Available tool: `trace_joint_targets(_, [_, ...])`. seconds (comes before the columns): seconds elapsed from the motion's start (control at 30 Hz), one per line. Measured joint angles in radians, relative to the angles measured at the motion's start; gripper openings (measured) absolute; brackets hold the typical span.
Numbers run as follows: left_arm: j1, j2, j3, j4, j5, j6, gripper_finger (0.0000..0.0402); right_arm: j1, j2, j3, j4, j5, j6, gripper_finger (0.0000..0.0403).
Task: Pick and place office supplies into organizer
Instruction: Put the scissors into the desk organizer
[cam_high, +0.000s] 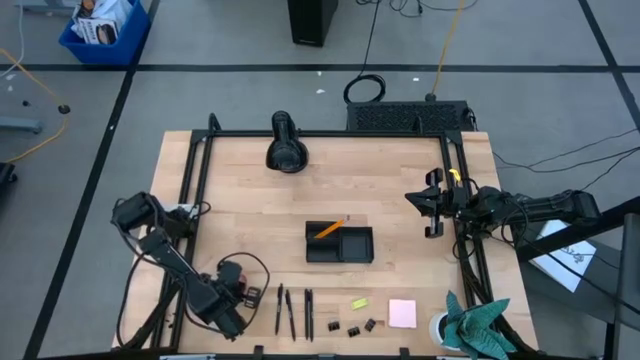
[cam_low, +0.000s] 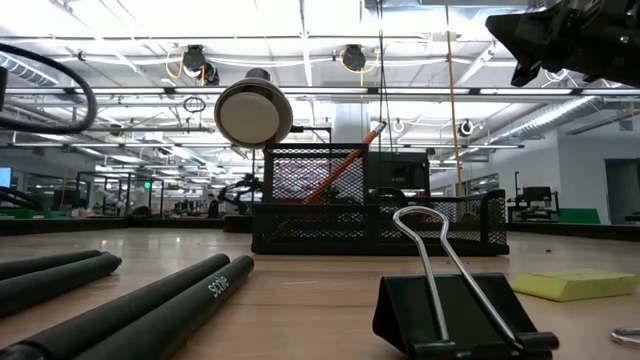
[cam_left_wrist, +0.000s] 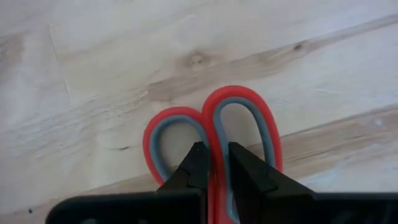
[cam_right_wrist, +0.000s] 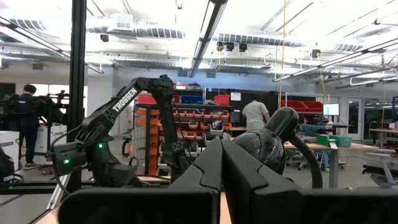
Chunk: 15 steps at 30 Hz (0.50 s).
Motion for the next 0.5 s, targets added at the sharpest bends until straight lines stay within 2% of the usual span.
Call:
trace_joint_targets(0.1, [-0.014,0.007,-0.001,-0.001,-0.101,0.003,0.0037,0.0,0.0,0.0,0.0,0.0,0.0,0.0])
trace_joint_targets(0.23, [-0.007,0.023,0.009,-0.017,-0.313,0.024,0.0047,0.0,0.0,0.0,0.0,0.0,0.0,0.0])
trace_joint_targets(0.5, [0.038,0.021,0.036,-0.024,-0.729,0.182,0.001,0.0,0.0,0.0,0.0,0.001,-0.001,0.0])
